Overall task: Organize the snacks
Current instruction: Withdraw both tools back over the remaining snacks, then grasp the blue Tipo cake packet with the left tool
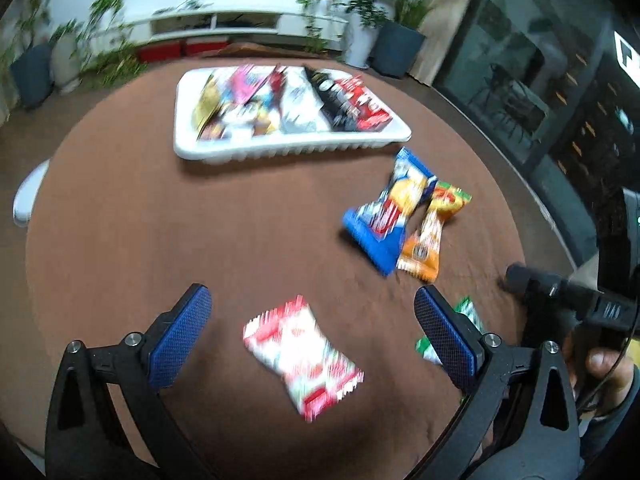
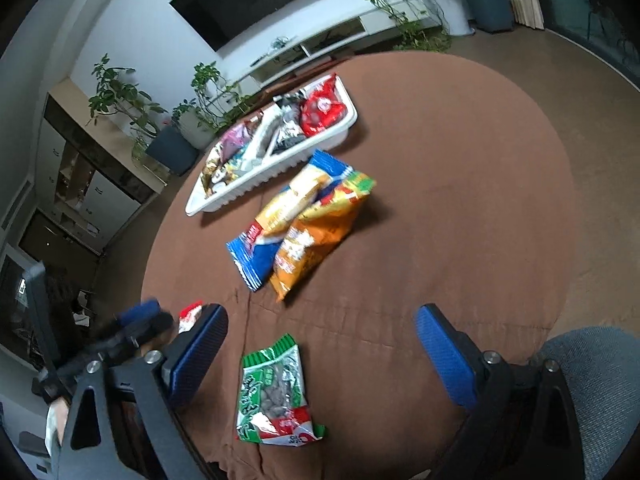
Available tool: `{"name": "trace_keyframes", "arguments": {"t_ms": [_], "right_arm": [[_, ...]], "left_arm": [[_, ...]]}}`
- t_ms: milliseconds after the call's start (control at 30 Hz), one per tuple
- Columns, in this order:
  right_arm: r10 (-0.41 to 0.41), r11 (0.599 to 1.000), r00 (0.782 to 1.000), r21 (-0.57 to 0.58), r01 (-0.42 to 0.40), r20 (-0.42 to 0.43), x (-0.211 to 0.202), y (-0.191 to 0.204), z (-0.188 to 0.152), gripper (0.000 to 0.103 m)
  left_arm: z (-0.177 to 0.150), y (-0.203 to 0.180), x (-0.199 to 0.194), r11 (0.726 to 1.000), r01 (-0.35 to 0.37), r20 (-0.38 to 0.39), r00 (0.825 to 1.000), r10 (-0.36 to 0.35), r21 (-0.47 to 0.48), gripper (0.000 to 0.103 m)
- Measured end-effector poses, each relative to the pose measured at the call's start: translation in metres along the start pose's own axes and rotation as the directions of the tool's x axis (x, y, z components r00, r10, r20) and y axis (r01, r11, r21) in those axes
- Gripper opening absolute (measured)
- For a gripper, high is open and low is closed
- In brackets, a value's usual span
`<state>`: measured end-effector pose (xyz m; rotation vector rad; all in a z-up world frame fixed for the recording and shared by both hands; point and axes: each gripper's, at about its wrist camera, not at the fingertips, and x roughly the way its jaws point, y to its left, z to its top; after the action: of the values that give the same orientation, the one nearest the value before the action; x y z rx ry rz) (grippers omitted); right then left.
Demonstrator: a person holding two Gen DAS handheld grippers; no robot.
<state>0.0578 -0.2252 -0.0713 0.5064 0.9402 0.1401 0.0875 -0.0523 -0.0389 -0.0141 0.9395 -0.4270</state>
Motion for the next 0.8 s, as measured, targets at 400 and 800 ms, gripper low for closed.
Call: {"name": "trace_keyframes", "arguments": {"t_ms": [400, 800], "right_arm": [[-0.009, 1.0, 1.0, 0.017, 0.008, 0.003, 0.001, -0.011, 0.003, 0.09], [-0.008, 1.0, 1.0, 0.027, 0.009, -0.021, 0.009, -0.015, 0.005, 0.09]], "left_arm": [[0.087, -0.068, 0.083, 0.935, -0.007, -0.152, 0.986, 0.065, 0.354, 0.088], [0.1, -0.074, 0.141, 0.906, -0.016, -0.247, 0.96, 0.132, 0.424, 0.076]]}}
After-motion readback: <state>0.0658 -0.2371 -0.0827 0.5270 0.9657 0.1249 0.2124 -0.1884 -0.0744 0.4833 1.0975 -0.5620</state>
